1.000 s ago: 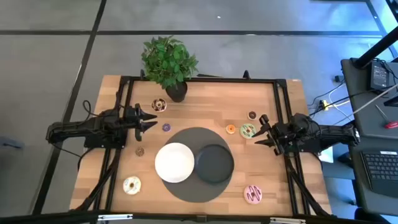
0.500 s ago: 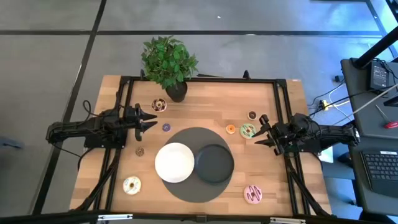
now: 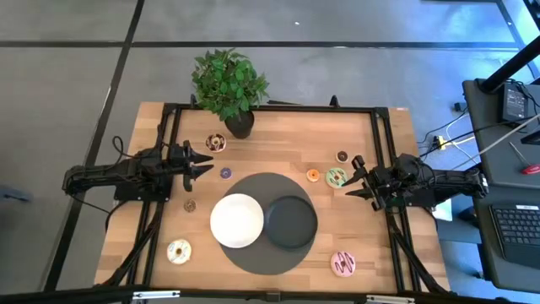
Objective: Pick & Place donuts
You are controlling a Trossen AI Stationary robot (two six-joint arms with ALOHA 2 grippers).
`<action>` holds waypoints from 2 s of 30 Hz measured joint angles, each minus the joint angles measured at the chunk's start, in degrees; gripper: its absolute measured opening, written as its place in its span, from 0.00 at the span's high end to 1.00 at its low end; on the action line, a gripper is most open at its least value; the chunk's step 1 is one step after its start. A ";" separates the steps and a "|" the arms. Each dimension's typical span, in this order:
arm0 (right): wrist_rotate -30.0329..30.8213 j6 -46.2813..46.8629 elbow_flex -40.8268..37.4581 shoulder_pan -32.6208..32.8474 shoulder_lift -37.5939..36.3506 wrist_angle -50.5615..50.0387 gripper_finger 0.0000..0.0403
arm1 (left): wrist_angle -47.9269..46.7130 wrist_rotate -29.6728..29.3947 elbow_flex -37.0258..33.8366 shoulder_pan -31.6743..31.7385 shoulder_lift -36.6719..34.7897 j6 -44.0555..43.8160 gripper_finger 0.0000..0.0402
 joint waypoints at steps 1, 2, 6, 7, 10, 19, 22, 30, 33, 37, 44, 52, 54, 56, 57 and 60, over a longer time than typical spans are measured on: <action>0.00 0.00 0.00 0.00 0.02 0.00 0.66 | 0.00 0.00 0.01 0.01 0.01 0.00 0.63; -0.01 0.00 -0.01 0.00 0.00 -0.02 0.66 | 0.00 0.00 0.00 0.01 0.02 0.00 0.63; 0.01 0.00 -0.01 0.00 0.02 -0.01 0.66 | 0.00 0.00 0.00 0.02 0.00 0.00 0.62; 0.01 0.00 0.01 0.00 0.02 0.00 0.66 | 0.00 0.00 0.02 0.02 0.00 0.00 0.62; -0.01 0.00 -0.01 0.00 0.01 -0.01 0.66 | 0.00 0.00 0.00 0.00 0.00 0.00 0.62; 0.01 0.00 0.01 0.00 0.00 0.00 0.66 | 0.00 0.00 0.01 0.01 0.02 0.00 0.63; 0.01 0.00 0.00 0.00 0.02 -0.02 0.66 | 0.00 0.00 0.02 0.00 0.02 0.00 0.63; 0.00 0.00 -0.01 0.00 0.00 0.00 0.66 | 0.01 0.00 0.02 0.01 0.00 -0.01 0.63; 0.00 0.00 0.00 0.00 0.00 -0.01 0.66 | 0.00 0.00 0.02 0.00 0.02 0.00 0.62; -0.01 0.00 -0.01 0.00 0.00 0.00 0.66 | 0.00 0.00 0.02 0.01 0.02 -0.01 0.62; 0.01 0.00 0.00 0.00 0.01 -0.02 0.66 | 0.00 0.00 0.02 0.02 0.02 0.00 0.63; 0.00 0.00 0.01 0.00 0.00 -0.02 0.66 | 0.00 -0.02 0.02 0.02 0.01 -0.01 0.63; 0.01 0.00 -0.01 0.00 0.00 0.00 0.66 | 0.00 -0.06 0.00 0.02 0.00 0.00 0.63; 0.01 0.00 -0.01 0.00 0.02 0.00 0.66 | 0.02 -0.43 0.02 0.00 0.01 0.00 0.63; -0.01 0.00 -0.01 0.00 0.00 0.00 0.66 | 0.02 -0.65 0.02 0.00 0.00 0.00 0.63; 0.01 0.00 -0.01 0.00 0.00 0.01 0.66 | 0.15 -1.55 0.02 0.00 0.01 0.00 0.63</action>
